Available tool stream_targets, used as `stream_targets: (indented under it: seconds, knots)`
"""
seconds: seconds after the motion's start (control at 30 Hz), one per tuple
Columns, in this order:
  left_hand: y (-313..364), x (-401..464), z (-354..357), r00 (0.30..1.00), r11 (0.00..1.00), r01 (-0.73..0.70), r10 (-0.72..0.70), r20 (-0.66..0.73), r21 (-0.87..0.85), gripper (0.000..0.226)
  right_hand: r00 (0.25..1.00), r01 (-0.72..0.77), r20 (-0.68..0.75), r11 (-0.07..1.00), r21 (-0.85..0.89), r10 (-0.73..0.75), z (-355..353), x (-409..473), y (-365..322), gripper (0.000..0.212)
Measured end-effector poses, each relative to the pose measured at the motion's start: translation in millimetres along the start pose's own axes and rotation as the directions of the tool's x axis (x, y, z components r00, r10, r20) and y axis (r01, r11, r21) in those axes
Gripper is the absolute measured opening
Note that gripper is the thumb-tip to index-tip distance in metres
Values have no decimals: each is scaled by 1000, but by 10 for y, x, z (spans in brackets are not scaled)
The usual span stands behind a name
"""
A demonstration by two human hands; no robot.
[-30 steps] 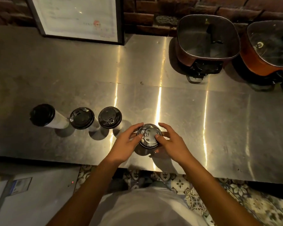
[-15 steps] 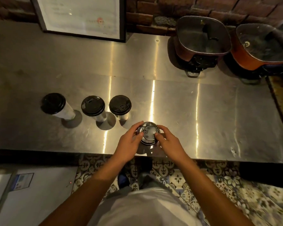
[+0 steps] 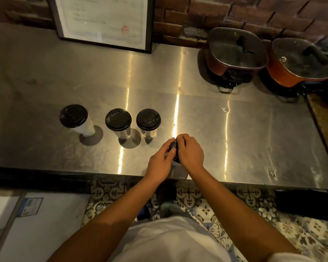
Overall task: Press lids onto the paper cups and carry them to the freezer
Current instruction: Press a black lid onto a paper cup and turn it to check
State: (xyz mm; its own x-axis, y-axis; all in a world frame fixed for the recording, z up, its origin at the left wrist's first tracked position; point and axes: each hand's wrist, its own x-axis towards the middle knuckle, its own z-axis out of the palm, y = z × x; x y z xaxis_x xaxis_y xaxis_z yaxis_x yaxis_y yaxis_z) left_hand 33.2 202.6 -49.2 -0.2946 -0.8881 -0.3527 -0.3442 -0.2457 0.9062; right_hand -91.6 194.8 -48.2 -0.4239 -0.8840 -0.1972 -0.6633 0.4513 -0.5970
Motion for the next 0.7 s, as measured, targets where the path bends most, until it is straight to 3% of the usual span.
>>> stream_targets:
  seconds: [0.2,0.27,0.4,0.6,0.7]
  knots:
    - [-119,39,0,1000,998,-3,3,4,-63,48,980,33,197,983,-181,3,-125,224,-120,38]
    - [-141,42,11,1000,997,0,1,3,-75,48,985,2,167,981,-193,31,-89,249,-132,40]
    - [-123,37,27,1000,997,-8,6,-19,-75,47,999,-19,-36,983,-183,13,54,138,-98,42]
    - [-157,32,-17,998,992,10,-2,61,-129,51,999,14,32,983,-185,-8,2,174,-85,43]
    - [-172,10,-62,990,980,62,-36,135,-189,50,991,9,129,965,-262,26,-42,180,-97,58]
